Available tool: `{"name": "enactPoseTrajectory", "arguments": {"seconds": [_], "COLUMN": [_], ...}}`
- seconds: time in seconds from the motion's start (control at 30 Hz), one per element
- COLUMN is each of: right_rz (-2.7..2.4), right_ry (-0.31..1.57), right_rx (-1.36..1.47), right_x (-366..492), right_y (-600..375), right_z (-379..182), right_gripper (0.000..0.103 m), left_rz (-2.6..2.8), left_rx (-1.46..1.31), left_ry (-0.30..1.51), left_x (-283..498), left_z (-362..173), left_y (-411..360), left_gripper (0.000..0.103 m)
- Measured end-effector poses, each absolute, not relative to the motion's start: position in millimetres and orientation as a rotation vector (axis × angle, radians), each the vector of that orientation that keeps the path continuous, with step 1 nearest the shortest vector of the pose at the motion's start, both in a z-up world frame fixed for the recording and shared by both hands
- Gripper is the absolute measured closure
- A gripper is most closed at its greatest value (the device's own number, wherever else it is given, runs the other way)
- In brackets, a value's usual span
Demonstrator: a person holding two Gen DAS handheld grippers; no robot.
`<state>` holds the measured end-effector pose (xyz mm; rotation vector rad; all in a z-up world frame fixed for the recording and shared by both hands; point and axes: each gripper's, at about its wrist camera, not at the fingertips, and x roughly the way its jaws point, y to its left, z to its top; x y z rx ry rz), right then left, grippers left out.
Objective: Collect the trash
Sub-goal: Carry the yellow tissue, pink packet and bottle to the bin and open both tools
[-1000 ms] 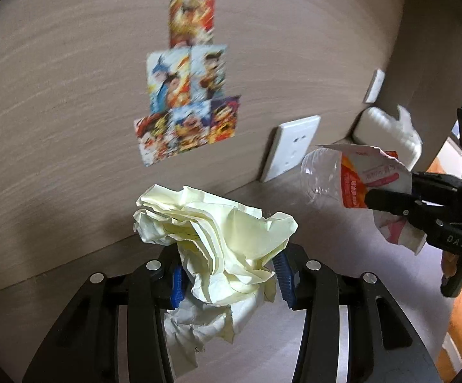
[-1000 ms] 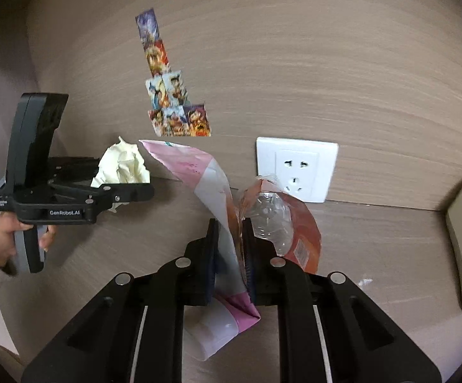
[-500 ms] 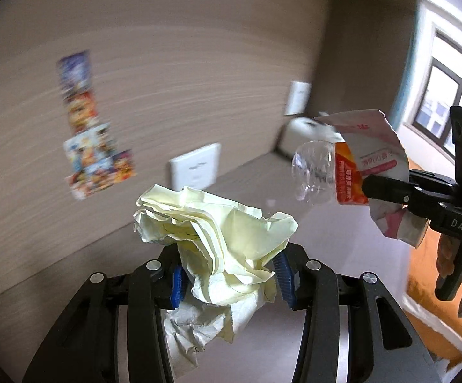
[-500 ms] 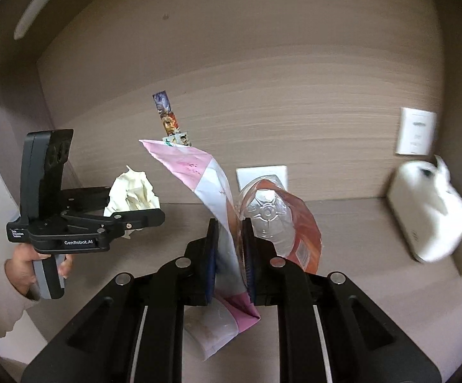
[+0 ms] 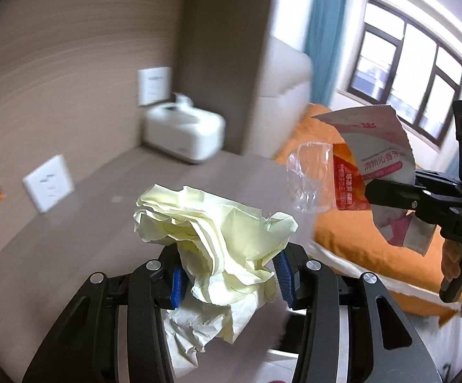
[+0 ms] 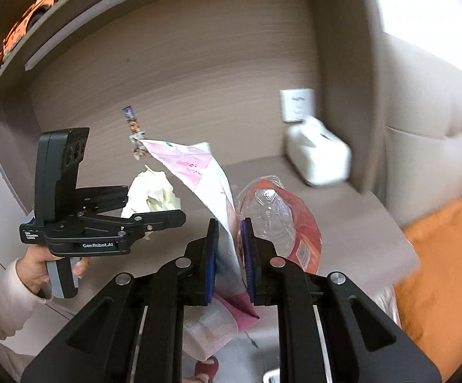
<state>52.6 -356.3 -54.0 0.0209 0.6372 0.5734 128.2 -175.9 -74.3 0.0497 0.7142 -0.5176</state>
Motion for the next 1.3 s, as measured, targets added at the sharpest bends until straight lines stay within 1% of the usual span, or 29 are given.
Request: {"name": "enactPoseTrajectory", "arguments": {"seconds": [0.13, 0.3, 0.47, 0.53, 0.63, 0.77, 0.93, 1.07, 1.13, 1.27, 1.3], "right_rz": [0.509, 0.427, 0.375, 0.343, 0.320, 0.287, 0.270, 0.283, 0.258, 0.233, 0.237], "right_ry": [0.661, 0.695, 0.756, 0.782, 0.821, 0.872, 0.957, 1.014, 1.044, 1.070, 1.088], "right_rx": [0.050, 0.099, 0.164, 0.196, 0.239, 0.262, 0.295, 0.328, 0.327, 0.335, 0.325], "right_x": [25, -5, -17, -18, -15, -8, -3, 3, 6, 11, 13], "right_y": [-394, -441, -473, -484, -494, -500, -505, -500, -498, -500, -498], "right_z": [-64, -88, -135, -163, -206, -268, -364, -439, -478, -526, -538], "right_gripper": [0.087, 0.087, 0.087, 0.087, 0.087, 0.087, 0.087, 0.086, 0.086, 0.086, 0.086], "left_rz": [-0.597, -0.712, -0.824, -0.855, -0.920, -0.984, -1.027, -1.068, -1.076, -1.097, -1.094], "left_rx": [0.069, 0.098, 0.160, 0.193, 0.231, 0.269, 0.295, 0.259, 0.273, 0.252, 0.256], "left_ry": [0.740, 0.798, 0.876, 0.915, 0.976, 1.085, 1.170, 1.222, 1.239, 1.272, 1.276], "left_x": [108, 89, 79, 78, 76, 77, 75, 76, 74, 80, 80], "left_z": [-86, -118, -170, -195, -242, -324, -418, -496, -530, -578, -591], "left_y": [-228, -295, -348, -363, -385, -406, -422, -430, -433, -439, -439], "left_gripper": [0.058, 0.058, 0.058, 0.058, 0.058, 0.058, 0.058, 0.058, 0.058, 0.057, 0.053]}}
